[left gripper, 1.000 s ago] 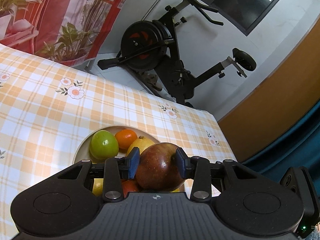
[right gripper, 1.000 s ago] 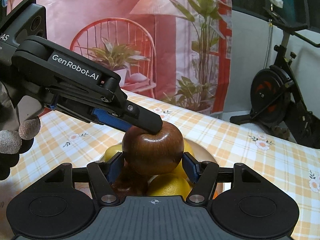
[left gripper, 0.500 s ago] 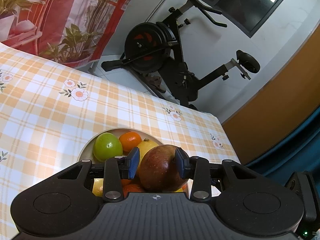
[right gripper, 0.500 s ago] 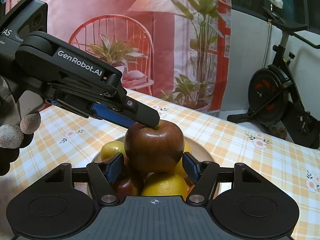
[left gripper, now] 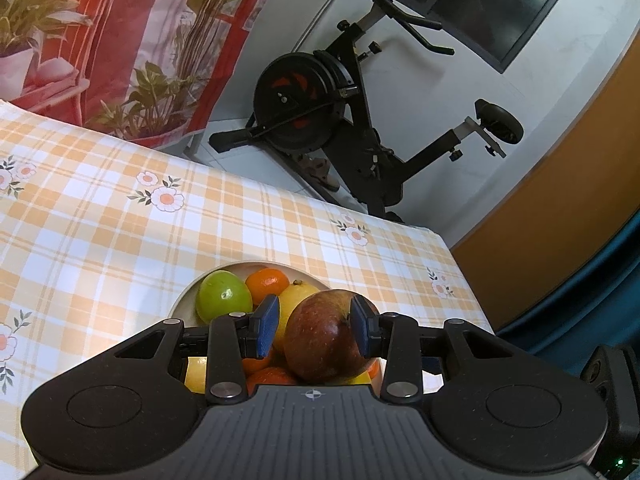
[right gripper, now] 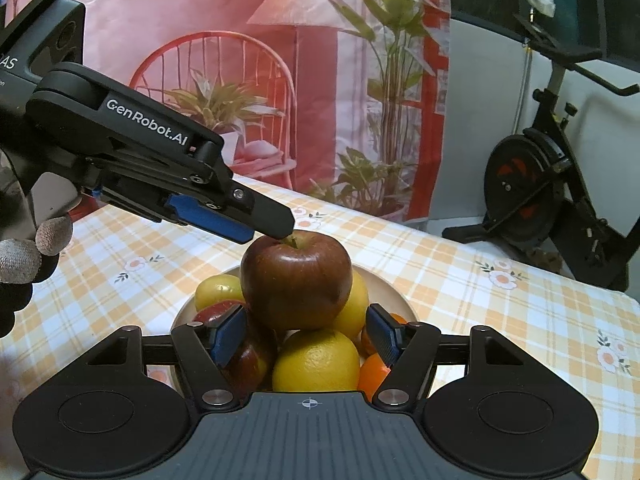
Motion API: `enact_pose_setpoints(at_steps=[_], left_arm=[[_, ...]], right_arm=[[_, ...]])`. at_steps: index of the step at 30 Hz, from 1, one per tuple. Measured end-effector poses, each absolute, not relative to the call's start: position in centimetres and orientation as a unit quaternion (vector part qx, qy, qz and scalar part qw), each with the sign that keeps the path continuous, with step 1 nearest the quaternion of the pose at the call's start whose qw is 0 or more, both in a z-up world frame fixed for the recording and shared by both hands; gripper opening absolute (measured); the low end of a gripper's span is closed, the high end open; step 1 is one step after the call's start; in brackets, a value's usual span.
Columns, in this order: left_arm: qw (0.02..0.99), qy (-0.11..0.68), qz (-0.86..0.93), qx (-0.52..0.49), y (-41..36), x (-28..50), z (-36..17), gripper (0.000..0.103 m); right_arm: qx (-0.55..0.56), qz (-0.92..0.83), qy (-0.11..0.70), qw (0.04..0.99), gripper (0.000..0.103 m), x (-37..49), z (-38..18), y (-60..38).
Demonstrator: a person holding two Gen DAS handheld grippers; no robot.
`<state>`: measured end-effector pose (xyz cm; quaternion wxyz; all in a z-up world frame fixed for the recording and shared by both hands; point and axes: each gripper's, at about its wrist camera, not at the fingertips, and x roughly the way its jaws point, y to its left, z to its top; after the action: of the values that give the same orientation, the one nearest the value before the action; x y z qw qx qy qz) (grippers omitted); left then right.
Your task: Organize fruits
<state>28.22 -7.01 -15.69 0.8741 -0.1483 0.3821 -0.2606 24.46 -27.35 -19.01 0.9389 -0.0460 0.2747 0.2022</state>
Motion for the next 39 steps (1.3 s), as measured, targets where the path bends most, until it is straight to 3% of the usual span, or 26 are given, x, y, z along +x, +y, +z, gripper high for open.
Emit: enact_pose_setpoints(at_steps=[13,19,24,29,39], left_arm=[[0.888,0.366,-0.247,-0.130,-6.1,26.4,-14.3,0.043],[0.896,0.351,-0.241,-0.127,-4.7,25.0,-13.3,0.072],[0.911,0.332,-0.224,-0.094,-4.1,23.3,-12.2,0.096],[0.937,0.287,-0.195,-0.042,-3.7,20.6,-10.7,0.103],[0.957,0.240,-0.162,-0.014,-2.7,16.4,-7.9,0.103]], right_arm=[[-0.043,0.175,0.260,0.949,0.069,22.8,-17.6,-28.1],[-0.022,0.155,0.254,0.954,0.091,21.6,-16.7,-28.8],[0.011,0.145,0.253,0.957,0.102,20.6,-16.0,-29.6],[0.050,0.132,0.254,0.957,0.102,19.4,-15.2,-30.1],[0.106,0.067,0.252,0.960,0.102,16.0,-13.6,-29.8]])
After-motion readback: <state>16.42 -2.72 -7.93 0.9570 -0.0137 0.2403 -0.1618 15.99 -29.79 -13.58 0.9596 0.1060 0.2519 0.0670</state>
